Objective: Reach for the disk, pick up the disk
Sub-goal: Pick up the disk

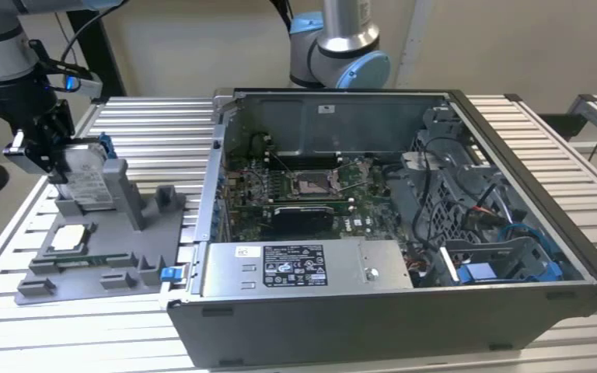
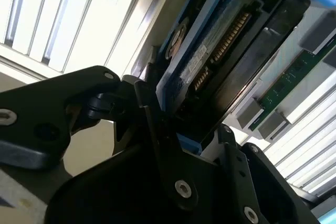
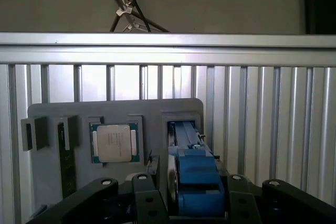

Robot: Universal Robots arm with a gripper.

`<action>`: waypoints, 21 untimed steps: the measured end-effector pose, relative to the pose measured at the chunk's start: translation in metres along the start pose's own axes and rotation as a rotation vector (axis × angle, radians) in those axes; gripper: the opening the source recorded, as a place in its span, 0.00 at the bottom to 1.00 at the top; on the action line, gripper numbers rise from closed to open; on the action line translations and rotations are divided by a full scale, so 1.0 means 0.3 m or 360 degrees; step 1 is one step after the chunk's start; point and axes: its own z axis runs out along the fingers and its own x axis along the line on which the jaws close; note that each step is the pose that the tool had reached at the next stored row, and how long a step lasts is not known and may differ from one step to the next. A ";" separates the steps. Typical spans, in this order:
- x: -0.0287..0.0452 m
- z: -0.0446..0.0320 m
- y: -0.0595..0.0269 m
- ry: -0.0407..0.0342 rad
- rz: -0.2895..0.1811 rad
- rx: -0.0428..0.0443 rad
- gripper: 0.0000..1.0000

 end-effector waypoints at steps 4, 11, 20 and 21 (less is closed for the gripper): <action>0.000 0.000 0.000 0.0000 0.0000 0.0000 0.00; 0.000 0.001 0.000 0.0000 0.0000 0.0000 0.00; 0.000 0.001 0.000 0.0000 0.0000 0.0000 0.00; 0.000 0.001 0.000 0.0000 0.0000 0.0000 0.00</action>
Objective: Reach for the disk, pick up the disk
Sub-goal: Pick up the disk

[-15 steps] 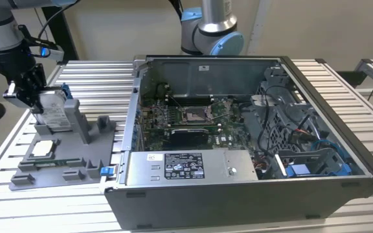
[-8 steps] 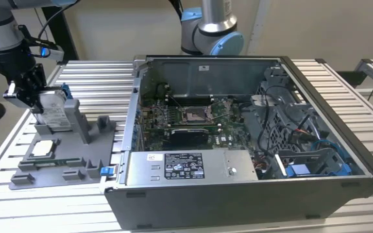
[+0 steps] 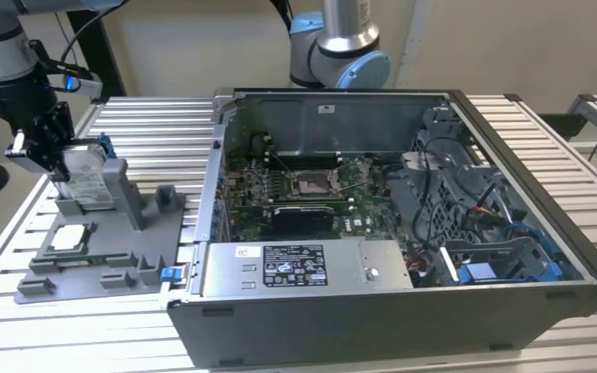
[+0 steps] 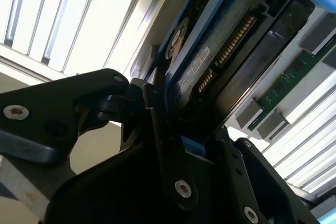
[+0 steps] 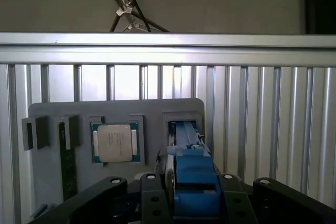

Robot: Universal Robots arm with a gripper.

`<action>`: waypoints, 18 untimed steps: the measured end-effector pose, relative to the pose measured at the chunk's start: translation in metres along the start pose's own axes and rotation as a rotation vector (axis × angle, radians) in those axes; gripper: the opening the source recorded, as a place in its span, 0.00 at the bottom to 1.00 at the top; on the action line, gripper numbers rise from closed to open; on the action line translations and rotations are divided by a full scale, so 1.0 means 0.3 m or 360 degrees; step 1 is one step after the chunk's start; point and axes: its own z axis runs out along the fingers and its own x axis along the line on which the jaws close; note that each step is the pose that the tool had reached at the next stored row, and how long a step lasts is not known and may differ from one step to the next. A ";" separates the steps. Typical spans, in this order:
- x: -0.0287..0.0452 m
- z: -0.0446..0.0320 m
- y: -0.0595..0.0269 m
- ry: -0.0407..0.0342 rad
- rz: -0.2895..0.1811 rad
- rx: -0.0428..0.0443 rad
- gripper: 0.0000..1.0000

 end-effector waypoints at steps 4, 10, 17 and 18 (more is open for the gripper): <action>0.000 0.000 0.000 0.0000 0.0000 0.0000 0.00; 0.000 0.001 0.000 0.0000 0.0000 0.0000 0.00; 0.000 -0.008 0.000 0.0000 0.0000 0.0000 0.00; 0.000 -0.012 0.000 0.0000 0.0000 0.0000 0.00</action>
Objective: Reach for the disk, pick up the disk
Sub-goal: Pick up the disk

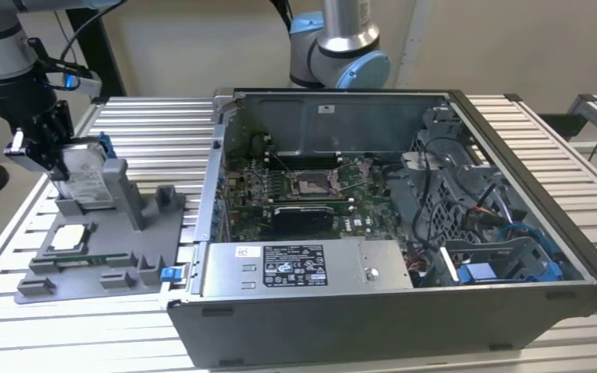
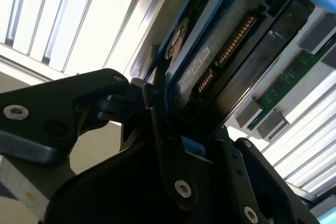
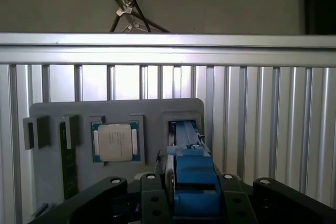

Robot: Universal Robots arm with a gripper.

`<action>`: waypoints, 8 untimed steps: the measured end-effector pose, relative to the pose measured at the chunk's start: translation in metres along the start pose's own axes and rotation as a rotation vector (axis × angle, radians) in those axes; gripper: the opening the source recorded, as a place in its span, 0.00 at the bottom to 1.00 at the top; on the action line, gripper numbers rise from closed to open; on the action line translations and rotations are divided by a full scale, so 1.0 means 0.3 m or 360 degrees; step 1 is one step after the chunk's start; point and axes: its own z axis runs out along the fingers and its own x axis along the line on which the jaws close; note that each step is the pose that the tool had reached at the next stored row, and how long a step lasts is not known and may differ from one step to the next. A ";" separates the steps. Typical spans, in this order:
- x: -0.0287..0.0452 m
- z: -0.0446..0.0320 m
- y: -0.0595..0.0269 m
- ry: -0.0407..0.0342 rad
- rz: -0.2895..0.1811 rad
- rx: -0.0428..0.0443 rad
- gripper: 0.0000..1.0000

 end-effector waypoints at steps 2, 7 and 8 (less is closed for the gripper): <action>0.000 -0.013 0.000 0.0000 0.0000 0.0000 0.00; 0.000 -0.033 0.000 0.0000 0.0000 0.0000 0.00; 0.000 -0.036 0.000 0.0000 0.0000 0.0000 0.00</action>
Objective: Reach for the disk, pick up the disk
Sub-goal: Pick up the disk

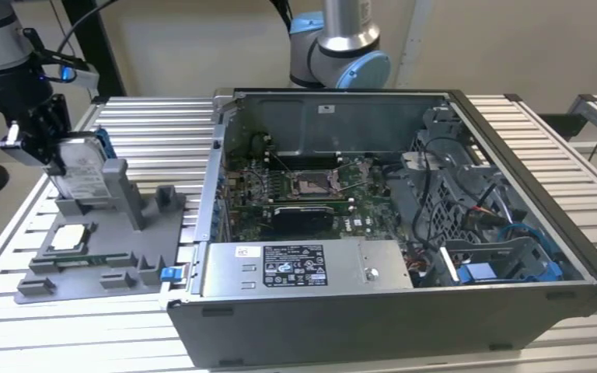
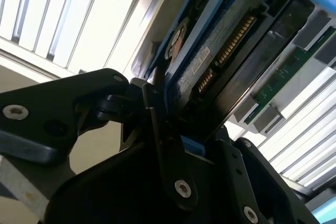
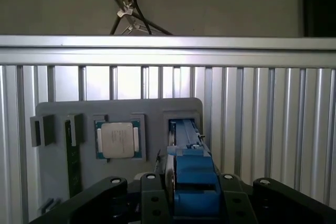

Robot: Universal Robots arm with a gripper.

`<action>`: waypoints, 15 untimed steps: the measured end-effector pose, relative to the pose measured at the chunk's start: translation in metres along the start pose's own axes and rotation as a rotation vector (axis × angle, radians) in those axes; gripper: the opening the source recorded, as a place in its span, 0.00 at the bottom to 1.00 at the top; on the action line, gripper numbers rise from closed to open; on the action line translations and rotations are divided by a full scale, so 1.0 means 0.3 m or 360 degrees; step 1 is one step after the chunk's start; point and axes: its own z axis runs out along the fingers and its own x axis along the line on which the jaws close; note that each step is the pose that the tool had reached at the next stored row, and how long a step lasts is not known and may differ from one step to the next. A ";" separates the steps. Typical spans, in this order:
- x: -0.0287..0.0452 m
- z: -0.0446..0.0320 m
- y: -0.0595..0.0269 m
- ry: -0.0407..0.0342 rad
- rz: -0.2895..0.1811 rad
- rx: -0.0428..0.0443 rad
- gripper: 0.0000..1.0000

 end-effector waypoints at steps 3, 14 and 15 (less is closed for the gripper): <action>0.000 -0.004 0.000 0.0000 0.0000 0.0001 0.00; 0.000 -0.037 0.001 0.0000 0.0000 0.0000 0.00; 0.000 -0.041 0.001 0.0000 0.0000 0.0000 0.00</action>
